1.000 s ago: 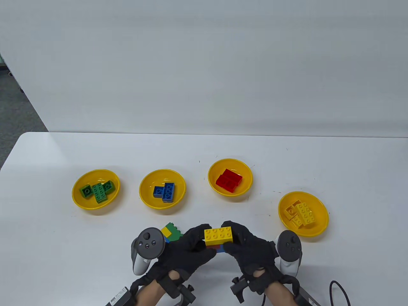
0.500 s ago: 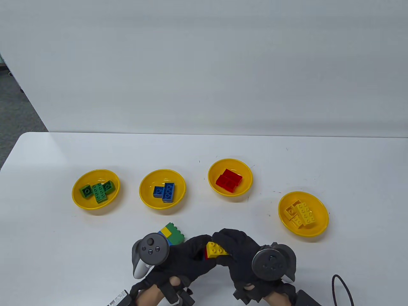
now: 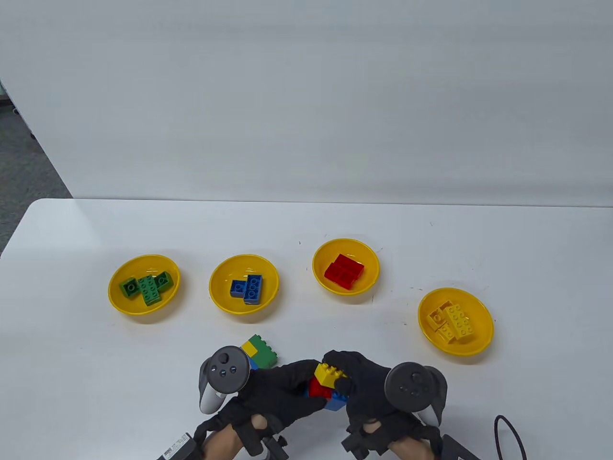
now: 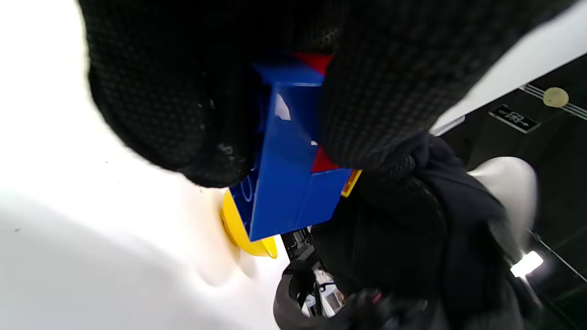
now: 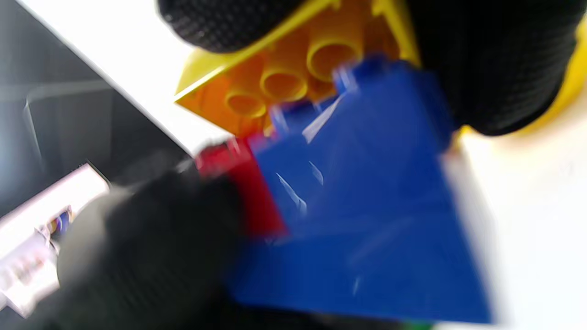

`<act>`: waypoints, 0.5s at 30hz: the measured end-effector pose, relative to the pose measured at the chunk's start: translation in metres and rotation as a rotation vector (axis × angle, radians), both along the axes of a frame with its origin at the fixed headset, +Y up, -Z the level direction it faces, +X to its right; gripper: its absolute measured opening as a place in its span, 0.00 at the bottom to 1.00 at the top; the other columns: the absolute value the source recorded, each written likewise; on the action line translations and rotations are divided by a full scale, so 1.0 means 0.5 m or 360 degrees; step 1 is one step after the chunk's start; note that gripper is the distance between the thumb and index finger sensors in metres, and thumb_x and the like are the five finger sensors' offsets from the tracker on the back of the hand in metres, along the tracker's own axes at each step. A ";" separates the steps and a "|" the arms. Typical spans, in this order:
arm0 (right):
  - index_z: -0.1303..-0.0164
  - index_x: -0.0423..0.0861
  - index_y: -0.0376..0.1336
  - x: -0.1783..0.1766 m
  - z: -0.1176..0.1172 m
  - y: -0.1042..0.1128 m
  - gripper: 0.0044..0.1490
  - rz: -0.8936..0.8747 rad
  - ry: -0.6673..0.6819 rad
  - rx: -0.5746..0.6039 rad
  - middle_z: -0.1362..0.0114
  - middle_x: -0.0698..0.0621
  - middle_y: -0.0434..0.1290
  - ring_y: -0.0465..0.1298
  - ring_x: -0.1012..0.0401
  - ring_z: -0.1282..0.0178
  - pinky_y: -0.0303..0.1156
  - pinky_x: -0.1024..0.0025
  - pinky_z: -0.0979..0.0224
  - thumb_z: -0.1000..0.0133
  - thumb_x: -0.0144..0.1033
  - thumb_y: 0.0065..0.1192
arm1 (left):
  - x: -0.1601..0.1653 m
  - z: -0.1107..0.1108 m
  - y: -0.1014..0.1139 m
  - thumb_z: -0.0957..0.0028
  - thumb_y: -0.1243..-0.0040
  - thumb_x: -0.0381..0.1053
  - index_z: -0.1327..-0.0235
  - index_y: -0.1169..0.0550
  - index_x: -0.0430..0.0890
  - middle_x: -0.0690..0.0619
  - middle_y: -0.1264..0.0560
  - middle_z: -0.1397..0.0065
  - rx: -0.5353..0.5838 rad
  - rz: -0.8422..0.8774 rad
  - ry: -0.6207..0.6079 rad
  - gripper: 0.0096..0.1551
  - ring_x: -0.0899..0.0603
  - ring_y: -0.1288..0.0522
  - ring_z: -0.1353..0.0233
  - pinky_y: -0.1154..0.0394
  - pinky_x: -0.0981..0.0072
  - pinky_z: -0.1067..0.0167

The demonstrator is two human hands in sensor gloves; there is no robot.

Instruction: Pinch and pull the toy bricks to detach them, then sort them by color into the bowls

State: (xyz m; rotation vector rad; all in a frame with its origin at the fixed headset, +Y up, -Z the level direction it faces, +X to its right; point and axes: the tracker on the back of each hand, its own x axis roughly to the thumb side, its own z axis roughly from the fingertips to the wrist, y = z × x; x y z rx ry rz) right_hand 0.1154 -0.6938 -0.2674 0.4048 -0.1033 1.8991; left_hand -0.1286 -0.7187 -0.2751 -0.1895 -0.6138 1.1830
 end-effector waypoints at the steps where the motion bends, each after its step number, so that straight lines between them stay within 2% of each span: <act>1: 0.48 0.28 0.74 0.006 -0.005 -0.005 0.38 -0.0143 -0.0032 -0.0045 0.46 0.29 0.79 0.86 0.39 0.56 0.82 0.34 0.53 0.63 0.30 0.53 | 0.002 -0.002 0.002 0.60 0.12 0.50 0.37 0.20 0.40 0.32 0.17 0.37 -0.0014 0.0028 -0.0010 0.39 0.31 0.08 0.49 0.10 0.46 0.57; 3: 0.44 0.28 0.72 0.016 -0.016 0.002 0.37 -0.0128 -0.0016 -0.0112 0.42 0.28 0.76 0.82 0.37 0.53 0.78 0.34 0.50 0.61 0.31 0.58 | 0.005 -0.004 0.004 0.59 0.13 0.52 0.37 0.20 0.39 0.31 0.17 0.38 -0.0060 0.0059 -0.0026 0.39 0.32 0.08 0.52 0.10 0.46 0.59; 4: 0.41 0.30 0.70 0.030 -0.019 0.012 0.37 -0.0109 -0.0043 -0.0058 0.39 0.30 0.75 0.81 0.37 0.50 0.77 0.36 0.49 0.59 0.34 0.61 | 0.004 -0.002 0.005 0.58 0.13 0.52 0.37 0.21 0.40 0.32 0.17 0.37 -0.0038 0.0037 0.0006 0.39 0.32 0.08 0.51 0.11 0.46 0.58; 6: 0.41 0.31 0.71 0.076 -0.031 0.048 0.37 -0.0120 -0.0241 0.0169 0.39 0.29 0.75 0.81 0.36 0.50 0.76 0.34 0.49 0.58 0.34 0.66 | -0.004 -0.002 0.007 0.58 0.15 0.53 0.36 0.22 0.41 0.33 0.18 0.36 0.0003 -0.0029 0.0074 0.39 0.33 0.09 0.50 0.11 0.46 0.56; 7: 0.40 0.33 0.71 0.119 -0.038 0.070 0.37 -0.0019 -0.0397 0.0318 0.39 0.31 0.76 0.82 0.37 0.50 0.77 0.35 0.50 0.57 0.36 0.67 | -0.013 -0.001 0.008 0.57 0.15 0.53 0.35 0.22 0.41 0.33 0.18 0.36 0.0006 -0.0043 0.0089 0.39 0.33 0.09 0.49 0.12 0.46 0.55; 9: 0.39 0.36 0.72 0.194 -0.048 0.093 0.36 0.0102 -0.0640 0.0480 0.40 0.33 0.78 0.83 0.38 0.51 0.78 0.37 0.52 0.57 0.39 0.68 | -0.026 -0.003 0.007 0.56 0.16 0.54 0.35 0.23 0.41 0.34 0.19 0.35 -0.0015 -0.0031 0.0127 0.39 0.33 0.10 0.48 0.12 0.45 0.55; 13: 0.39 0.42 0.74 0.320 -0.069 0.083 0.35 0.0186 -0.0960 0.0417 0.41 0.34 0.81 0.84 0.41 0.57 0.79 0.42 0.58 0.56 0.42 0.70 | -0.042 -0.013 0.004 0.55 0.17 0.54 0.34 0.23 0.42 0.34 0.19 0.35 -0.0053 0.0002 0.0179 0.39 0.33 0.10 0.47 0.13 0.45 0.54; 15: 0.39 0.42 0.74 0.372 -0.084 0.056 0.34 0.0293 -0.1058 0.0255 0.39 0.33 0.79 0.82 0.40 0.55 0.78 0.42 0.56 0.57 0.39 0.70 | -0.045 -0.016 0.001 0.55 0.18 0.54 0.33 0.24 0.42 0.34 0.19 0.34 -0.0075 0.0000 0.0194 0.39 0.33 0.10 0.47 0.13 0.45 0.53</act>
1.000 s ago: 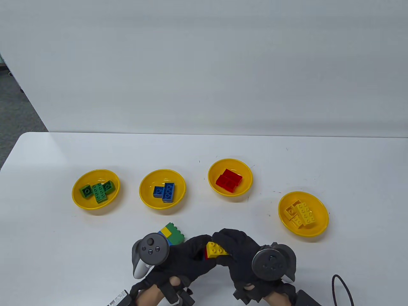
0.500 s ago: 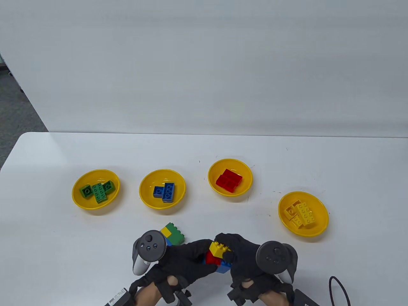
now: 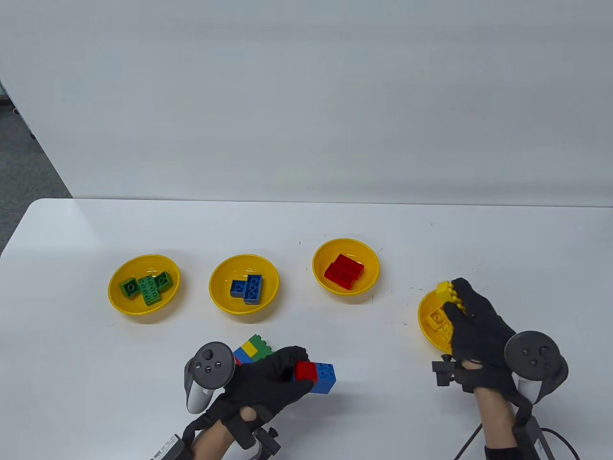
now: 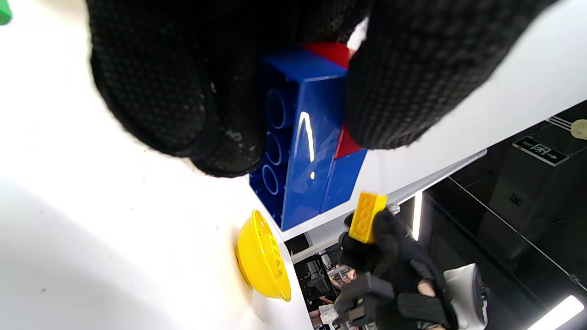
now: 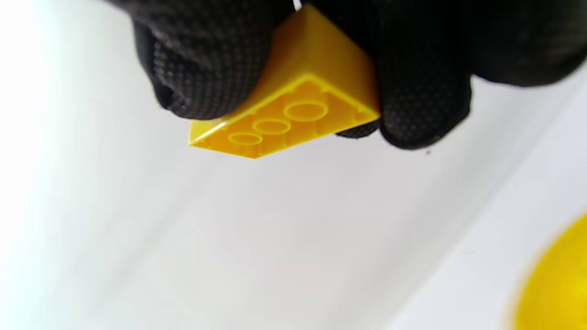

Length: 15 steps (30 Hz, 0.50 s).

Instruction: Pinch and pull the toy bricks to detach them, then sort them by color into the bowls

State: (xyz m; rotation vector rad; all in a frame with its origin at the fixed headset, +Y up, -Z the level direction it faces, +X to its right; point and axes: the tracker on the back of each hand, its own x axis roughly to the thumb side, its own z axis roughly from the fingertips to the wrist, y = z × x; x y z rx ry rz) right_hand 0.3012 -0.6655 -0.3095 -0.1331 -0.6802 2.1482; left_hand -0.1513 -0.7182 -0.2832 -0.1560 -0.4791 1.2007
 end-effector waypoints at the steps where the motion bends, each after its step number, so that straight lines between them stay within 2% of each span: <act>1: 0.38 0.42 0.73 0.010 -0.005 -0.011 0.35 0.0025 -0.0017 -0.0056 0.37 0.32 0.77 0.81 0.37 0.52 0.77 0.40 0.53 0.57 0.37 0.70 | -0.001 0.000 -0.001 0.55 0.18 0.54 0.33 0.24 0.42 0.34 0.20 0.34 -0.0007 -0.0006 0.0006 0.39 0.33 0.10 0.47 0.13 0.45 0.53; 4: 0.36 0.40 0.71 0.028 -0.024 -0.046 0.36 0.0189 -0.0064 -0.0235 0.33 0.31 0.73 0.78 0.34 0.46 0.76 0.37 0.47 0.58 0.30 0.70 | 0.000 0.000 -0.004 0.55 0.18 0.54 0.33 0.24 0.42 0.34 0.20 0.34 -0.0020 -0.0024 -0.0003 0.39 0.33 0.10 0.47 0.13 0.45 0.53; 7: 0.36 0.41 0.70 0.021 -0.038 -0.066 0.36 0.0507 -0.0101 -0.0369 0.31 0.32 0.72 0.78 0.34 0.44 0.75 0.36 0.45 0.59 0.28 0.71 | 0.001 0.002 -0.004 0.55 0.18 0.54 0.33 0.24 0.42 0.34 0.20 0.34 -0.0021 -0.0039 -0.0013 0.39 0.33 0.11 0.46 0.13 0.45 0.53; 10: 0.36 0.41 0.70 0.001 -0.045 -0.079 0.37 0.0702 -0.0063 -0.0415 0.32 0.34 0.74 0.79 0.36 0.45 0.76 0.38 0.46 0.59 0.31 0.73 | 0.002 0.002 -0.005 0.54 0.18 0.54 0.33 0.24 0.42 0.34 0.20 0.34 -0.0023 -0.0050 -0.0026 0.40 0.33 0.11 0.46 0.13 0.45 0.53; 15: 0.36 0.41 0.71 -0.033 -0.047 -0.081 0.37 0.0843 -0.0009 -0.0377 0.34 0.34 0.75 0.80 0.38 0.46 0.76 0.38 0.47 0.58 0.34 0.73 | 0.003 0.004 -0.006 0.54 0.19 0.54 0.33 0.25 0.42 0.33 0.20 0.34 -0.0027 -0.0054 -0.0033 0.39 0.33 0.11 0.46 0.13 0.45 0.52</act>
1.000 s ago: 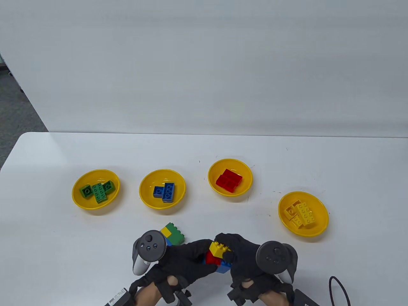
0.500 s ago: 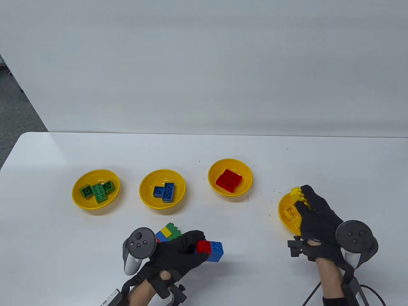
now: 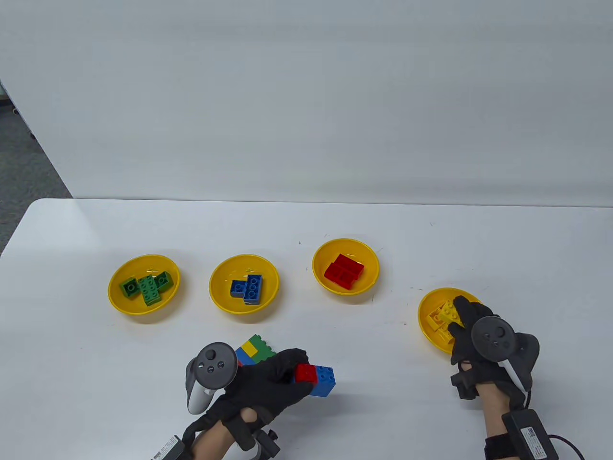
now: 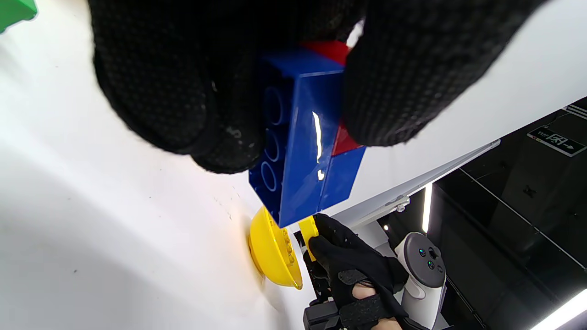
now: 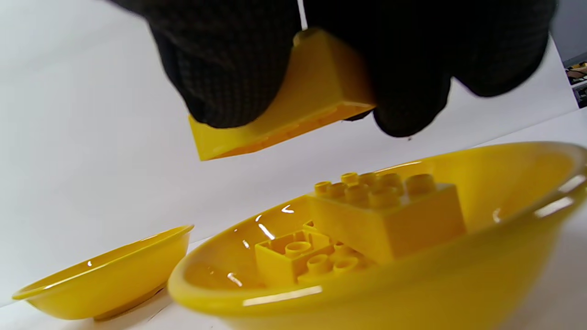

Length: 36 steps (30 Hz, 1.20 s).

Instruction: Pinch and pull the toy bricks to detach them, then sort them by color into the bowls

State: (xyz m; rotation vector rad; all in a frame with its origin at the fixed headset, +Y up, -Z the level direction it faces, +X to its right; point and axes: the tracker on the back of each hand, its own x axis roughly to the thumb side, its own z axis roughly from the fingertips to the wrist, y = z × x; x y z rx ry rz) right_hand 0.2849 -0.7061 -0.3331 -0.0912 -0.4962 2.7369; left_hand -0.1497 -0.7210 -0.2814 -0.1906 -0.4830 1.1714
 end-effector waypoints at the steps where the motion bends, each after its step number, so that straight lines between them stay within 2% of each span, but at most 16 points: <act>1: 0.36 0.42 0.70 -0.007 -0.001 0.000 0.37 0.0039 0.0017 -0.0002 0.33 0.33 0.74 0.79 0.38 0.45 0.76 0.38 0.47 0.58 0.35 0.73 | 0.000 0.000 0.000 0.54 0.19 0.54 0.32 0.25 0.42 0.34 0.20 0.34 0.0001 -0.0001 0.0000 0.39 0.33 0.11 0.46 0.13 0.45 0.52; 6: 0.34 0.41 0.69 -0.021 0.005 0.011 0.38 0.0152 -0.0018 0.0039 0.31 0.32 0.72 0.78 0.38 0.44 0.75 0.37 0.46 0.57 0.38 0.71 | 0.000 0.001 -0.001 0.54 0.19 0.54 0.32 0.25 0.42 0.33 0.21 0.33 0.0001 0.0001 0.0002 0.40 0.33 0.11 0.45 0.13 0.45 0.52; 11: 0.36 0.39 0.70 -0.045 0.029 0.048 0.36 0.0095 0.0064 0.0209 0.31 0.31 0.71 0.78 0.38 0.44 0.74 0.37 0.46 0.56 0.38 0.69 | 0.002 0.002 -0.001 0.54 0.19 0.53 0.32 0.25 0.42 0.34 0.21 0.33 0.0004 -0.0004 -0.0004 0.40 0.33 0.11 0.45 0.13 0.45 0.51; 16: 0.37 0.39 0.70 -0.117 0.061 0.083 0.36 -0.0014 0.0352 0.0332 0.32 0.32 0.72 0.78 0.39 0.45 0.75 0.38 0.47 0.55 0.38 0.69 | 0.006 0.004 -0.002 0.55 0.18 0.52 0.32 0.25 0.43 0.33 0.22 0.32 0.0006 -0.0014 -0.0009 0.40 0.33 0.12 0.44 0.13 0.45 0.50; 19: 0.37 0.39 0.70 -0.182 0.087 0.098 0.36 -0.0127 0.0657 0.0333 0.32 0.32 0.72 0.79 0.39 0.45 0.75 0.38 0.47 0.56 0.38 0.69 | 0.010 0.006 -0.003 0.56 0.17 0.51 0.31 0.26 0.43 0.34 0.22 0.31 0.0002 -0.0008 -0.0024 0.41 0.33 0.12 0.44 0.13 0.46 0.50; 21: 0.36 0.39 0.70 -0.224 0.101 0.102 0.37 -0.0210 0.0871 0.0256 0.32 0.32 0.72 0.79 0.39 0.45 0.76 0.38 0.47 0.56 0.39 0.69 | 0.013 0.007 -0.004 0.56 0.17 0.51 0.31 0.26 0.43 0.34 0.22 0.31 0.0004 -0.0014 -0.0029 0.41 0.33 0.12 0.44 0.13 0.46 0.49; 23: 0.34 0.39 0.69 -0.269 0.113 0.095 0.39 -0.0297 0.1083 0.0081 0.30 0.32 0.71 0.78 0.38 0.43 0.75 0.37 0.46 0.56 0.42 0.70 | 0.016 0.009 -0.005 0.55 0.17 0.51 0.31 0.26 0.43 0.34 0.22 0.31 0.0002 -0.0008 -0.0037 0.41 0.33 0.12 0.43 0.13 0.46 0.49; 26: 0.30 0.38 0.65 -0.316 0.122 0.069 0.46 -0.0334 0.1243 -0.0199 0.27 0.31 0.67 0.76 0.36 0.40 0.73 0.34 0.43 0.57 0.47 0.71 | 0.019 0.011 -0.005 0.55 0.17 0.51 0.31 0.26 0.43 0.34 0.23 0.31 0.0006 0.0008 -0.0042 0.41 0.33 0.12 0.43 0.13 0.46 0.48; 30: 0.30 0.36 0.64 -0.346 0.120 0.032 0.47 -0.0362 0.1275 -0.0356 0.27 0.31 0.67 0.76 0.36 0.40 0.73 0.34 0.43 0.57 0.47 0.72 | 0.022 0.013 -0.006 0.55 0.18 0.51 0.31 0.27 0.43 0.34 0.24 0.30 0.0007 0.0037 -0.0050 0.41 0.33 0.13 0.42 0.13 0.46 0.48; 36: 0.35 0.35 0.67 -0.349 0.115 0.011 0.42 -0.0539 0.1289 -0.0396 0.30 0.31 0.70 0.78 0.38 0.43 0.74 0.36 0.45 0.57 0.43 0.73 | 0.023 0.013 -0.008 0.54 0.18 0.51 0.31 0.28 0.43 0.34 0.24 0.30 -0.0004 0.0064 -0.0053 0.41 0.33 0.13 0.41 0.14 0.46 0.47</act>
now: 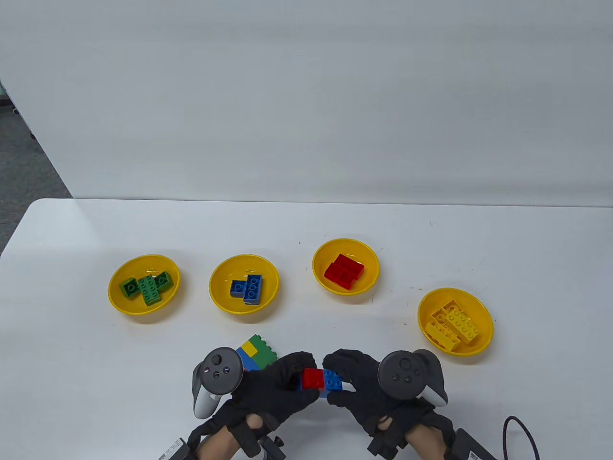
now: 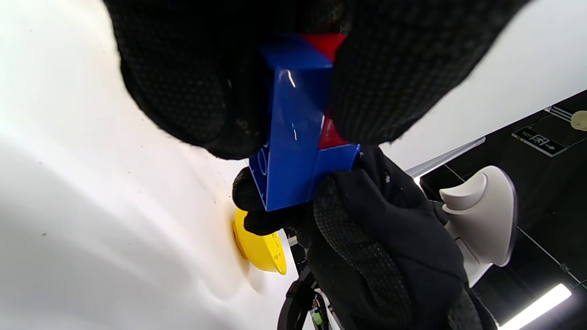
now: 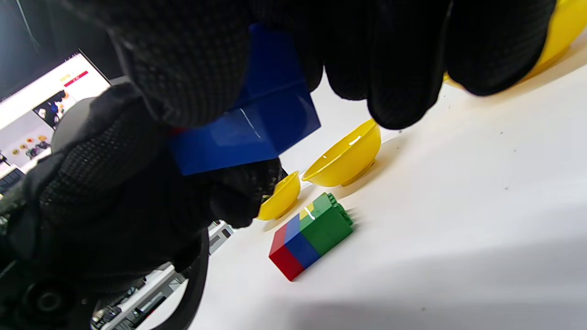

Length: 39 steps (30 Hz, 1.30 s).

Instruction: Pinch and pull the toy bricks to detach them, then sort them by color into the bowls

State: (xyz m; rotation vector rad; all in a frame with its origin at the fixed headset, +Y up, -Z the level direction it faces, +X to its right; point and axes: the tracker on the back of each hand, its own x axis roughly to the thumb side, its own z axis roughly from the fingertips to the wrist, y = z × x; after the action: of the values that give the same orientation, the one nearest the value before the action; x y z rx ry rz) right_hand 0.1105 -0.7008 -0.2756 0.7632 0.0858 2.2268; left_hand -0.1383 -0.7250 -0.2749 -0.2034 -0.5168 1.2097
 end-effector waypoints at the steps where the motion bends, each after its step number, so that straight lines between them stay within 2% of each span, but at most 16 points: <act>1: 0.36 0.35 0.67 0.000 -0.001 -0.002 0.42 -0.0022 -0.0001 -0.0015 0.31 0.31 0.70 0.79 0.38 0.43 0.75 0.36 0.45 0.57 0.42 0.73 | 0.000 0.000 -0.001 0.54 0.18 0.52 0.31 0.28 0.43 0.34 0.24 0.30 -0.0006 0.0005 0.0000 0.41 0.33 0.13 0.41 0.14 0.46 0.47; 5: 0.38 0.33 0.67 0.000 -0.004 -0.009 0.41 -0.0088 0.0023 -0.0104 0.32 0.30 0.71 0.81 0.37 0.45 0.76 0.36 0.46 0.57 0.42 0.73 | 0.002 0.001 -0.001 0.53 0.20 0.53 0.30 0.28 0.43 0.34 0.24 0.30 -0.0028 -0.0006 -0.0018 0.41 0.32 0.14 0.41 0.15 0.44 0.48; 11: 0.39 0.32 0.67 -0.001 -0.004 -0.013 0.41 -0.0133 0.0001 -0.0124 0.34 0.29 0.73 0.83 0.37 0.46 0.79 0.37 0.47 0.58 0.41 0.74 | -0.002 0.001 0.005 0.53 0.21 0.55 0.29 0.28 0.45 0.36 0.25 0.28 0.0063 -0.0153 -0.0012 0.41 0.31 0.16 0.39 0.18 0.40 0.47; 16: 0.38 0.34 0.67 0.004 -0.006 -0.018 0.40 -0.0430 -0.0050 -0.0313 0.35 0.30 0.73 0.83 0.38 0.48 0.78 0.38 0.47 0.58 0.40 0.74 | -0.001 -0.003 -0.008 0.54 0.21 0.57 0.26 0.33 0.45 0.35 0.28 0.26 -0.0037 -0.0125 -0.0052 0.47 0.31 0.18 0.37 0.19 0.39 0.45; 18: 0.38 0.34 0.67 0.004 -0.006 -0.023 0.40 -0.0537 -0.0056 -0.0401 0.35 0.30 0.73 0.82 0.38 0.48 0.77 0.37 0.47 0.58 0.39 0.74 | -0.001 -0.004 -0.011 0.52 0.22 0.57 0.27 0.31 0.46 0.36 0.27 0.26 -0.0070 -0.0058 -0.0054 0.44 0.31 0.17 0.38 0.19 0.40 0.45; 22: 0.35 0.35 0.66 0.002 -0.007 -0.029 0.41 -0.0515 -0.0023 -0.0473 0.33 0.30 0.71 0.80 0.36 0.45 0.75 0.35 0.46 0.56 0.41 0.71 | -0.004 -0.005 -0.011 0.54 0.20 0.56 0.32 0.27 0.44 0.35 0.25 0.27 -0.0108 0.0027 -0.0050 0.40 0.30 0.16 0.39 0.17 0.41 0.47; 23: 0.34 0.34 0.65 0.001 -0.005 -0.026 0.42 -0.0489 -0.0016 -0.0460 0.32 0.29 0.69 0.79 0.35 0.44 0.73 0.33 0.45 0.56 0.41 0.71 | -0.005 -0.006 -0.010 0.55 0.19 0.56 0.34 0.26 0.44 0.35 0.25 0.28 -0.0109 0.0023 -0.0048 0.40 0.31 0.15 0.38 0.17 0.40 0.47; 25: 0.30 0.34 0.61 0.000 0.003 -0.012 0.45 -0.0407 -0.0039 -0.0302 0.28 0.28 0.65 0.74 0.33 0.38 0.69 0.29 0.42 0.55 0.42 0.70 | -0.005 -0.006 -0.007 0.56 0.18 0.56 0.35 0.25 0.43 0.34 0.23 0.29 -0.0093 -0.0024 -0.0038 0.40 0.30 0.14 0.40 0.16 0.40 0.49; 27: 0.27 0.39 0.59 -0.004 0.013 0.007 0.46 -0.0357 -0.0013 -0.0114 0.25 0.30 0.62 0.70 0.31 0.33 0.64 0.26 0.38 0.55 0.42 0.71 | -0.003 -0.005 -0.004 0.57 0.17 0.56 0.36 0.25 0.42 0.34 0.20 0.34 -0.0067 -0.0082 -0.0042 0.40 0.31 0.12 0.43 0.14 0.42 0.52; 30: 0.28 0.47 0.62 -0.018 0.030 0.025 0.42 -0.0421 0.0084 0.0046 0.25 0.33 0.64 0.69 0.32 0.32 0.63 0.25 0.37 0.56 0.37 0.71 | 0.004 -0.002 0.000 0.58 0.16 0.56 0.38 0.23 0.42 0.34 0.17 0.38 -0.0051 -0.0123 -0.0056 0.40 0.32 0.10 0.46 0.13 0.43 0.55; 34: 0.33 0.51 0.68 -0.038 0.045 0.029 0.36 -0.0338 0.0115 0.0175 0.28 0.35 0.69 0.72 0.34 0.34 0.64 0.25 0.38 0.56 0.33 0.70 | 0.012 0.002 0.003 0.59 0.15 0.56 0.39 0.23 0.41 0.34 0.16 0.40 -0.0018 -0.0181 -0.0080 0.40 0.33 0.09 0.48 0.13 0.44 0.56; 39: 0.46 0.45 0.75 -0.039 0.056 0.038 0.31 -0.0348 -0.0063 0.0314 0.38 0.33 0.76 0.79 0.37 0.46 0.71 0.30 0.41 0.62 0.29 0.69 | 0.022 0.007 0.003 0.59 0.14 0.55 0.39 0.22 0.41 0.34 0.16 0.40 0.0006 -0.0199 -0.0109 0.39 0.33 0.09 0.49 0.12 0.45 0.56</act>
State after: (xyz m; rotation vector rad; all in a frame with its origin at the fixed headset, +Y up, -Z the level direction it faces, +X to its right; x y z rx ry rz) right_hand 0.0911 -0.6819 -0.2476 0.7931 -0.2298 2.0598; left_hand -0.1272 -0.7234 -0.2716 -0.2711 -0.5577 1.0827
